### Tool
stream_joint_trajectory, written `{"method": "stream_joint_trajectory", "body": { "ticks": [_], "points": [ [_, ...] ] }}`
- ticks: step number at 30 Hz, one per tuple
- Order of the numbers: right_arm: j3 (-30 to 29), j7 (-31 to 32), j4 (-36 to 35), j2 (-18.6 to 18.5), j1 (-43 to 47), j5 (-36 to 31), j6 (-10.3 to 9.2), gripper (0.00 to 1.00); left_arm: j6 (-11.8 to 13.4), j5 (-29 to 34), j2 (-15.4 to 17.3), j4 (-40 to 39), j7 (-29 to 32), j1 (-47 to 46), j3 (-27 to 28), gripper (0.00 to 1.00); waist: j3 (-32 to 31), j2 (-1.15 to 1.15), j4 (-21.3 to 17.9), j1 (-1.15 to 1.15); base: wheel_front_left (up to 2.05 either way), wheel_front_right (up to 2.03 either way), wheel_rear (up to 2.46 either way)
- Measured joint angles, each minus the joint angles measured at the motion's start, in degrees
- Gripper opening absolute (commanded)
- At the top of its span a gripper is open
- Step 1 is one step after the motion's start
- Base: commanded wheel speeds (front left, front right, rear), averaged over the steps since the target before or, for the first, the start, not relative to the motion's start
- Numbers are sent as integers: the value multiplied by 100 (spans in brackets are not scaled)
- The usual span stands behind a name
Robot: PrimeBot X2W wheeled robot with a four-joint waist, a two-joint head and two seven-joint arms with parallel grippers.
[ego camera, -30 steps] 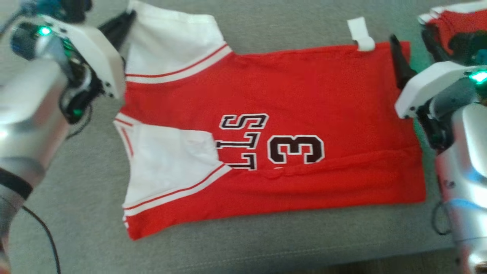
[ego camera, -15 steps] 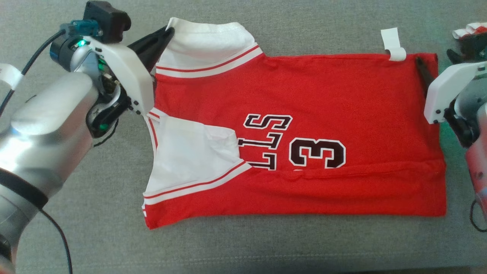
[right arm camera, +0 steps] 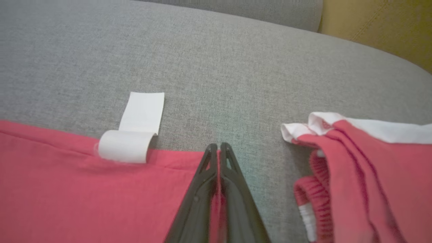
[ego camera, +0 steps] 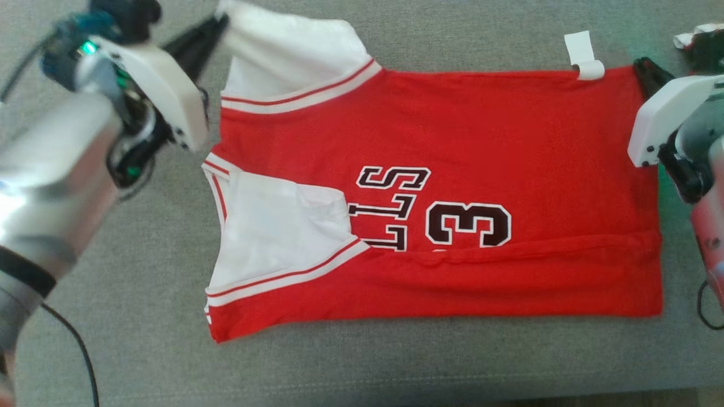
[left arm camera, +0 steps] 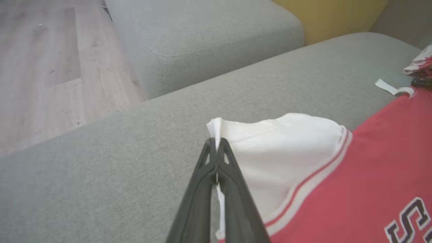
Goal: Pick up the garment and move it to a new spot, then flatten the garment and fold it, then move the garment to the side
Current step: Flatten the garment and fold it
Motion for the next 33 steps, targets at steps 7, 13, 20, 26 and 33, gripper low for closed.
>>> {"method": "stream_joint_trajectory", "body": {
  "ticks": [7,13,20,26,33],
  "points": [
    [0,-648,-2,7,-435,110,0,0,0,20,-22,425,-177,-427,113,0,60,0,-68,0,0,0,0],
    [-33,-1322,9,59,-819,40,0,0,54,229,-118,939,-441,-944,277,0,142,0,-97,0,0,0,0],
    [53,-1738,222,85,-989,-27,0,0,33,448,-372,1178,-575,-1117,352,0,85,0,-25,0,0,0,0],
    [369,-1827,215,9,-626,322,0,0,-57,567,-347,957,-577,-556,201,0,-148,0,51,0,0,0,0],
    [665,-1756,-177,-456,283,773,0,0,-65,614,122,116,-577,304,130,0,-497,0,193,0,0,0,0]
  ]
}}
